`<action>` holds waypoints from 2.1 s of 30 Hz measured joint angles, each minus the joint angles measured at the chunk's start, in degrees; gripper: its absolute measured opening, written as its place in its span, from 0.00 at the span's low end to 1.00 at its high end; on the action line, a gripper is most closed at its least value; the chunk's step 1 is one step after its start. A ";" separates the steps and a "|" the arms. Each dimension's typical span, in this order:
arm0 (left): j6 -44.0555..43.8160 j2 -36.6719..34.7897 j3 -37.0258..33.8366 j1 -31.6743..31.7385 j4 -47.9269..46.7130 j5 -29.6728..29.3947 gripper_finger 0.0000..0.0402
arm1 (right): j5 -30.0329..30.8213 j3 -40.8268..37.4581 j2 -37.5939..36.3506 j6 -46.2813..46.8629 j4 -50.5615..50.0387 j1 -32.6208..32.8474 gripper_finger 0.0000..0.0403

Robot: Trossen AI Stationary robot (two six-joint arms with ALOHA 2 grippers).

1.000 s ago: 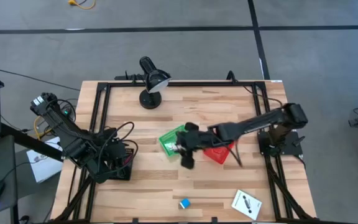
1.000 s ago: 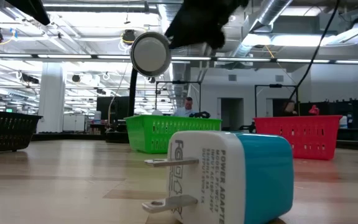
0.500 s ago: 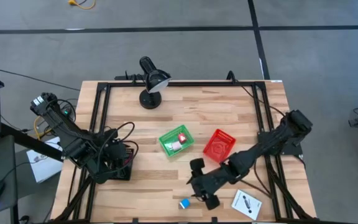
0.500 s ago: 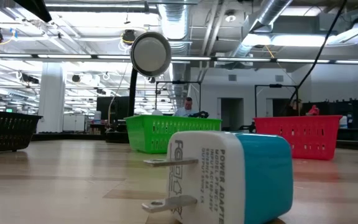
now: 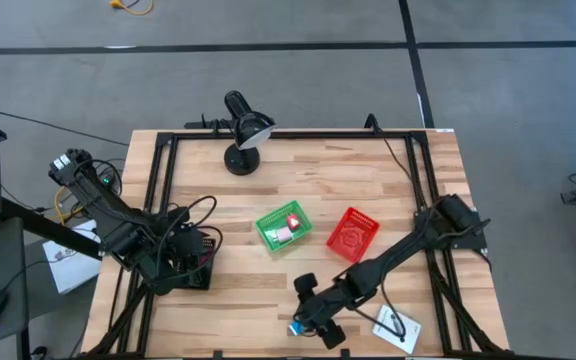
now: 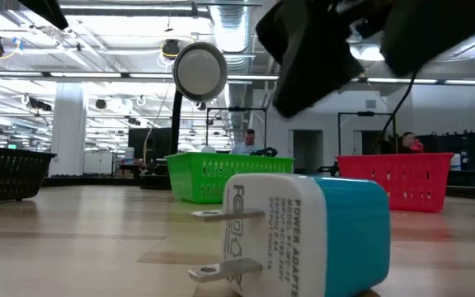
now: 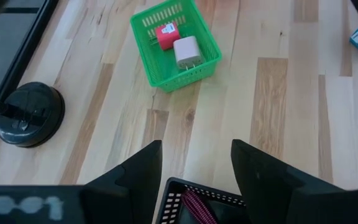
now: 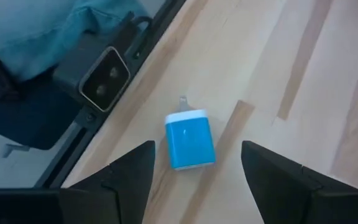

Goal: Pick and place items into bin
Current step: Put the blue charger adapter into the green bin

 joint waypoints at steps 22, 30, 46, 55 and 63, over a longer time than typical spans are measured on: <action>-0.07 0.00 -0.02 0.00 0.47 0.02 0.46 | -2.06 0.02 7.61 -0.03 8.96 -0.16 0.58; -0.28 0.00 -0.02 0.00 0.90 0.02 0.46 | -2.06 0.00 7.61 0.42 8.65 -0.44 0.54; -0.26 0.01 -0.02 0.00 0.93 0.04 0.46 | -6.17 -0.01 7.35 0.46 10.46 -2.94 0.34; -0.26 0.02 -0.02 0.00 0.89 0.04 0.46 | -4.55 0.00 0.03 -1.46 14.69 -9.55 0.35; -0.24 0.00 -0.02 0.00 0.91 0.04 0.46 | 12.65 0.07 -8.06 -1.51 4.48 -19.51 0.38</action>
